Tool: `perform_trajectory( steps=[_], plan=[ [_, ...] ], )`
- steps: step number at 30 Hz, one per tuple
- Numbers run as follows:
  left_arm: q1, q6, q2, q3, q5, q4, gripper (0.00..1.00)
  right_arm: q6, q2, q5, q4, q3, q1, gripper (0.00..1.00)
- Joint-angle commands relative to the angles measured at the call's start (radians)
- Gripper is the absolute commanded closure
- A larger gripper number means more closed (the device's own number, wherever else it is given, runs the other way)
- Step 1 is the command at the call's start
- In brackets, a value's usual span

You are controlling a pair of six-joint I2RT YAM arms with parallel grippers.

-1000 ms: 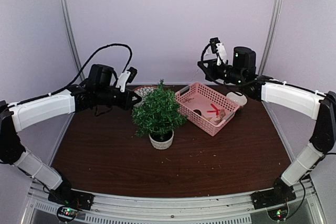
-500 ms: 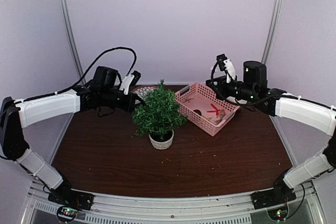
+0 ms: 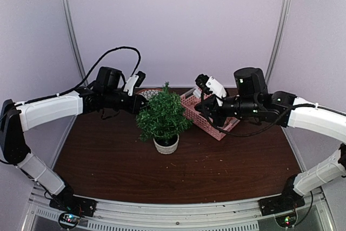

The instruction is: Decorate the small christmas tree

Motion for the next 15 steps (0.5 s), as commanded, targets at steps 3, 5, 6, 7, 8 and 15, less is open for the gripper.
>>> perform_trajectory(
  steps=[3,5,6,7,8,15],
  plan=[
    [0.008,-0.013,-0.032,0.023,0.002,0.022,0.61,-0.143,0.039,0.144,-0.154,0.119,0.099,1.0],
    [0.009,-0.016,-0.045,0.022,-0.01,0.013,0.54,-0.16,0.055,0.155,-0.174,0.149,0.118,1.0],
    [0.01,-0.017,-0.054,0.02,-0.015,0.009,0.52,-0.169,0.064,0.162,-0.184,0.165,0.129,1.0],
    [0.011,-0.02,-0.064,0.017,-0.023,0.006,0.49,-0.177,0.072,0.166,-0.194,0.181,0.139,1.0],
    [0.014,-0.024,-0.076,0.012,-0.03,0.005,0.46,-0.189,0.081,0.169,-0.204,0.199,0.149,1.0],
    [0.055,-0.058,-0.16,-0.03,-0.035,0.005,0.33,-0.262,0.168,0.183,-0.293,0.321,0.195,1.0]
  ],
)
